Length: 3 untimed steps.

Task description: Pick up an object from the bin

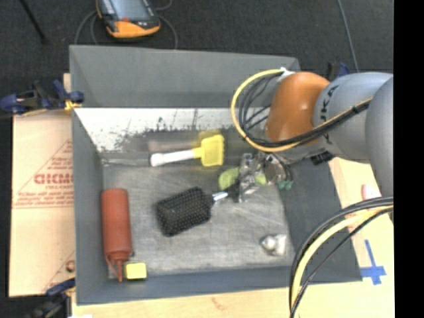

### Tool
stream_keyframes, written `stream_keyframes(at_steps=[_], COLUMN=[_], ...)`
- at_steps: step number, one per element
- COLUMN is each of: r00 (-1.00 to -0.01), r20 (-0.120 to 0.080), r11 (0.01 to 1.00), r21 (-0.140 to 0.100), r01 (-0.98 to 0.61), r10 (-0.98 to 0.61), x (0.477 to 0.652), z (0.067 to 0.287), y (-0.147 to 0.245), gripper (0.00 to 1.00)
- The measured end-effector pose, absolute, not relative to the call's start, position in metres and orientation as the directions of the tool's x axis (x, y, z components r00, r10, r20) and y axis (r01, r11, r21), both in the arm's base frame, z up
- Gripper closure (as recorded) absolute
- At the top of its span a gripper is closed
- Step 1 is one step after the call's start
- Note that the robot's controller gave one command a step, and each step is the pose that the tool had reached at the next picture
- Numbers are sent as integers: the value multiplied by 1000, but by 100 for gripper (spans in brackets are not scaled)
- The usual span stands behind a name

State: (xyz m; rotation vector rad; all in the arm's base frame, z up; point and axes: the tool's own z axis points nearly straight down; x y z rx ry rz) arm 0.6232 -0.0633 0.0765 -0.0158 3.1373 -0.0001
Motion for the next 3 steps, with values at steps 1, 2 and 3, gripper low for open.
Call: stream_keyframes(at_steps=[1, 2, 3], r00=[-1000, -1000, -1000], r20=[-4, 4, 0], r11=[1000, 1000, 1000], r21=[-1, 0, -1], r01=[-11, -6, -6], r10=[-11, -6, -6], x=[623, 619, 621], z=[76, 128, 198], y=[-63, -68, -69], gripper=[100, 100, 100])
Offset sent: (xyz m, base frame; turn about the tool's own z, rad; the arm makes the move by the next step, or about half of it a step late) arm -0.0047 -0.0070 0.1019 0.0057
